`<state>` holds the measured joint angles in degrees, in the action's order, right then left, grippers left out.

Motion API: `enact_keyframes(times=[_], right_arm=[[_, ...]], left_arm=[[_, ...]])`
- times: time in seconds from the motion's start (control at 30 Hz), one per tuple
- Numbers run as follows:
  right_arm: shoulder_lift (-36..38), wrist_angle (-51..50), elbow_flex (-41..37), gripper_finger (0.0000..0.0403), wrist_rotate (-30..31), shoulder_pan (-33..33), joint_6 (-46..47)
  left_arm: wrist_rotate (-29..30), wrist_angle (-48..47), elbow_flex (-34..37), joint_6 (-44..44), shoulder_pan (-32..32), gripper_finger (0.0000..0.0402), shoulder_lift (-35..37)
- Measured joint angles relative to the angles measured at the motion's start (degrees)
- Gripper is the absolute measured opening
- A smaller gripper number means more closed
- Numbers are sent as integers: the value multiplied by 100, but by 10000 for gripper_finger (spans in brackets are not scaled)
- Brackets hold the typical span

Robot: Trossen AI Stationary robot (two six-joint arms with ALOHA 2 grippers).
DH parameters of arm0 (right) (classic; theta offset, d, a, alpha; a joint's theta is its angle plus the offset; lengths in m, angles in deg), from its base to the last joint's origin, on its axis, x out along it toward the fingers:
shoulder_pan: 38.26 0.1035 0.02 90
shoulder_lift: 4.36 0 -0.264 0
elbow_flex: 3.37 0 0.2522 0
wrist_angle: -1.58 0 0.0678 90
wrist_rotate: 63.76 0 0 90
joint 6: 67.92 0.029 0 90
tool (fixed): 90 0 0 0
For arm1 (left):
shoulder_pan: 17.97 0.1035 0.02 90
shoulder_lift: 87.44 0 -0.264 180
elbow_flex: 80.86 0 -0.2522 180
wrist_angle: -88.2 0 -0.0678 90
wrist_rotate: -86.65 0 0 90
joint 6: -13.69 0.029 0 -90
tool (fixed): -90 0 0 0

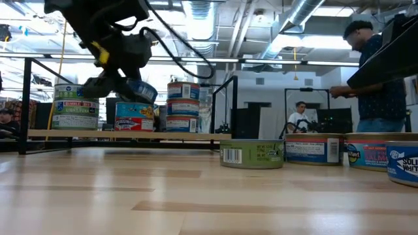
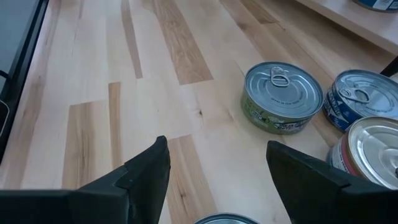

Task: Stack canned seafood by type on shelf
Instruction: Stack the blue tuna can on top of the yellow blue tuna can on the shelf

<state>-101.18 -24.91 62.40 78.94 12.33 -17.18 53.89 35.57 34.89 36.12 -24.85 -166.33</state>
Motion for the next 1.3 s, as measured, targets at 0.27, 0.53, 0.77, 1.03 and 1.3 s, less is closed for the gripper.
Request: enact_keyframes(times=[0.27,0.53,0.77,1.03,1.3], right_arm=[[0,-1,0,291,-4,4,22],[0,0,0,291,-4,2,26],[0,2,0,291,-4,0,26],[0,1,0,291,-4,0,28],[0,0,0,291,-4,-13,24]], left_arm=[[-293,-111,-29,-360,-148,244,-9],[-831,-762,-474,-759,-148,280,-11],[-1190,-1323,-813,-1016,-151,276,-11],[-1515,-1443,-834,-1136,49,275,-11],[-1765,-1479,-840,-1073,65,275,-4]])
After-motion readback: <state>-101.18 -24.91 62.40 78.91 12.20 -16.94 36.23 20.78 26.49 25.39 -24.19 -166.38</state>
